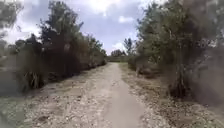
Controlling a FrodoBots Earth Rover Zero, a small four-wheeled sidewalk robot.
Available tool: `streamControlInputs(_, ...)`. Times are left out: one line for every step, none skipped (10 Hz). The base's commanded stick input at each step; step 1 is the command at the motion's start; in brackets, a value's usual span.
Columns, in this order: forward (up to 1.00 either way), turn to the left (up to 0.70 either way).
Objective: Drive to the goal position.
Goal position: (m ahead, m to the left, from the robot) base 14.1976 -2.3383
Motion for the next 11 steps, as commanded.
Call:
streamControlInputs(0.85, 0.0)
streamControlInputs(0.85, 0.0)
streamControlInputs(0.85, 0.0)
streamControlInputs(0.85, 0.0)
streamControlInputs(0.85, 0.0)
streamControlInputs(0.85, 0.0)
streamControlInputs(0.85, 0.0)
streamControlInputs(0.85, 0.0)
streamControlInputs(0.85, 0.0)
streamControlInputs(0.85, 0.0)
streamControlInputs(0.85, 0.0)
